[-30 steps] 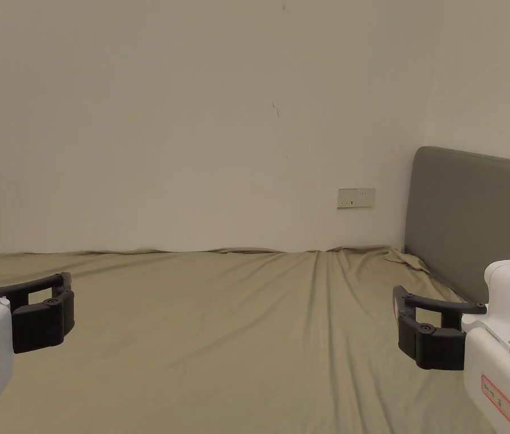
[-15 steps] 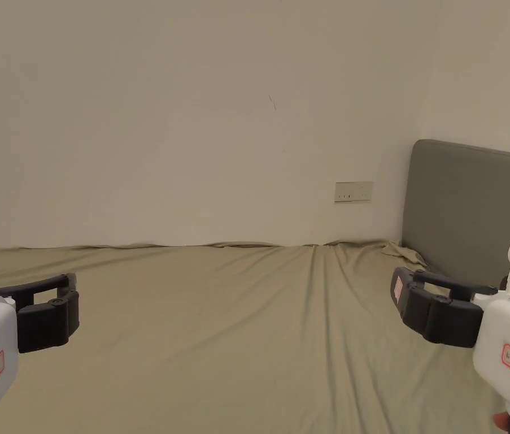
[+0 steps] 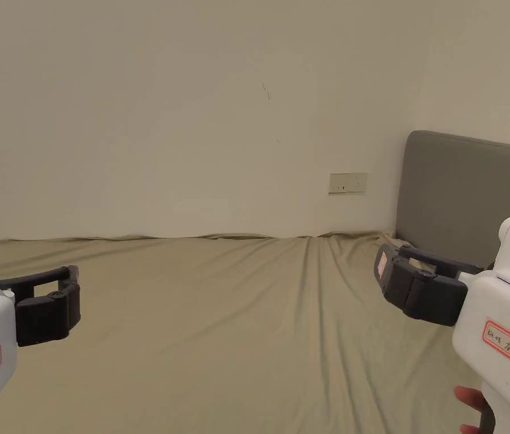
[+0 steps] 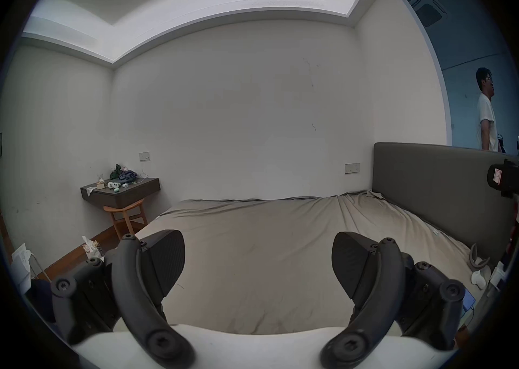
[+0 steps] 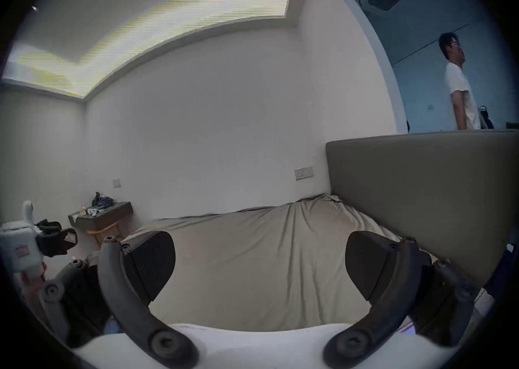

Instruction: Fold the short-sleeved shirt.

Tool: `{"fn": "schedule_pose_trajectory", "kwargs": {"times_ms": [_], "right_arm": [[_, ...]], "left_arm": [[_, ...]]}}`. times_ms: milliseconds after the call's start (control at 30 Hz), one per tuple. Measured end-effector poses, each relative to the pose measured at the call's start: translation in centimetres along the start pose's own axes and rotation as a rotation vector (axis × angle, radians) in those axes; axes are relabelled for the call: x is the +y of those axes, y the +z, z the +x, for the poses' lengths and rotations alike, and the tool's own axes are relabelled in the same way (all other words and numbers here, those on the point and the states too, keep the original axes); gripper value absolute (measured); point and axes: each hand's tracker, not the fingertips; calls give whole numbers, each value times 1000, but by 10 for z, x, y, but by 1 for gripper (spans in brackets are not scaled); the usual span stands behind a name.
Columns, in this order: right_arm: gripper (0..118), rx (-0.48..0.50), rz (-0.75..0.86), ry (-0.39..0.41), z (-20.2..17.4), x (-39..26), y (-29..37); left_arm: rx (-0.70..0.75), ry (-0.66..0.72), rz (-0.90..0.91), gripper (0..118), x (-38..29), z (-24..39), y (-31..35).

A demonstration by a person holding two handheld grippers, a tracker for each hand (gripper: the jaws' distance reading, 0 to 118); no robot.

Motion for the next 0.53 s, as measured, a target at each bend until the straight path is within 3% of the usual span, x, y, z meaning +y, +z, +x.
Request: {"fn": "schedule_pose_trajectory", "kwargs": {"times_ms": [100, 200, 300, 533], "right_arm": [[118, 52, -38, -92, 2, -3, 0], [118, 129, -32, -26, 8, -11, -4], [118, 5, 27, 69, 1, -14, -2], [118, -8, 28, 84, 6, -12, -3]], "left_arm": [[8, 9, 10, 114, 1, 0, 1], [7, 11, 15, 114, 3, 0, 1], [13, 4, 32, 114, 4, 1, 4], [15, -6, 34, 114, 4, 3, 6]]}}
